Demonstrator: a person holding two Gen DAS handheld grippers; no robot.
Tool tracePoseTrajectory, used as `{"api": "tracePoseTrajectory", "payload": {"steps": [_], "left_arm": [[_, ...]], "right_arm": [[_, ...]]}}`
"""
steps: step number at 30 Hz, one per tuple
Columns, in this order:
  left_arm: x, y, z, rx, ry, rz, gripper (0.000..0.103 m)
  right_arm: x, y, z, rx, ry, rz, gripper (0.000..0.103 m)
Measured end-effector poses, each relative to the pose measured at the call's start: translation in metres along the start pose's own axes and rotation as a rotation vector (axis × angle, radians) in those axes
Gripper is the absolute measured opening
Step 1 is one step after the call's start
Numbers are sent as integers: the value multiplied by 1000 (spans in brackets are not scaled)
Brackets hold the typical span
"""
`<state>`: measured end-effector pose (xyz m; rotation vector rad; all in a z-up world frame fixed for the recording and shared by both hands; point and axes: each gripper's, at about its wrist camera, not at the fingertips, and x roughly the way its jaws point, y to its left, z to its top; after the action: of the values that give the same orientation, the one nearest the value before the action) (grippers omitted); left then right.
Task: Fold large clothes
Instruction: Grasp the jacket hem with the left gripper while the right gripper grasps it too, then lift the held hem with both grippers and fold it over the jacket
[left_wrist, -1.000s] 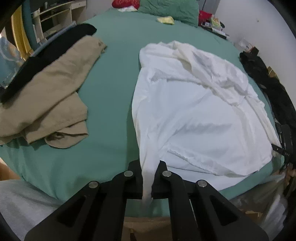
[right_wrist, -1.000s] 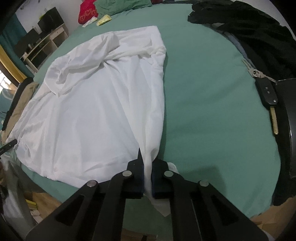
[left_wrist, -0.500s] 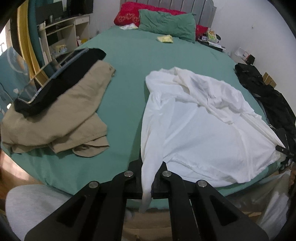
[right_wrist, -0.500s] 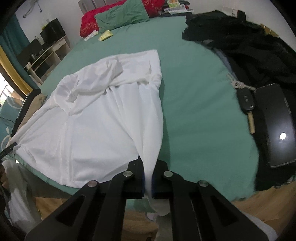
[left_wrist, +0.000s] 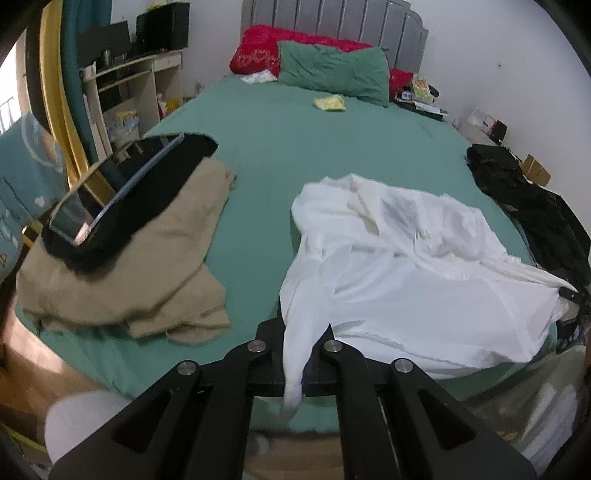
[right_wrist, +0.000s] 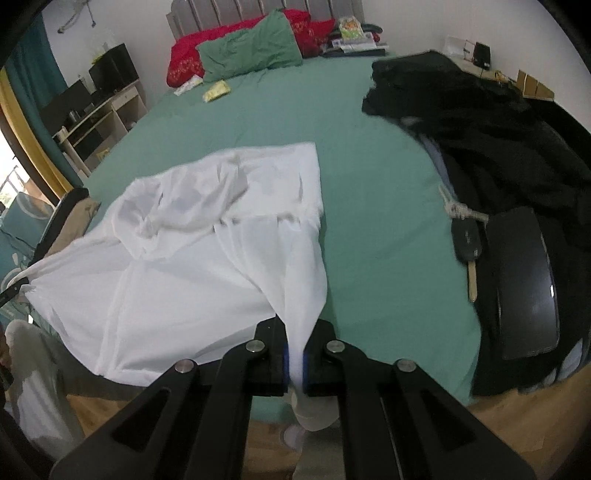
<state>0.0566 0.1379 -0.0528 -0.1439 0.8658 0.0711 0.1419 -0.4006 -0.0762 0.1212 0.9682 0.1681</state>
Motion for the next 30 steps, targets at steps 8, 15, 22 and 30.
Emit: {"api": "tracePoseTrajectory", "payload": {"steps": [8,15,22,30], "left_arm": [[13,-6,39,23,-66,4,4],[34,-14,75,36,-119,-13,4],[68,-22,104,40,-160,-7,4],[122,-29,127,9,-194,10,4]], "right_arm": [[10,-1,58,-48,-62,6,4],[38,-6,103,-81,-77,14,4],[71,-17,137,-62,-83,53,4],[124,-24,172,-39,-101,102,4]]}}
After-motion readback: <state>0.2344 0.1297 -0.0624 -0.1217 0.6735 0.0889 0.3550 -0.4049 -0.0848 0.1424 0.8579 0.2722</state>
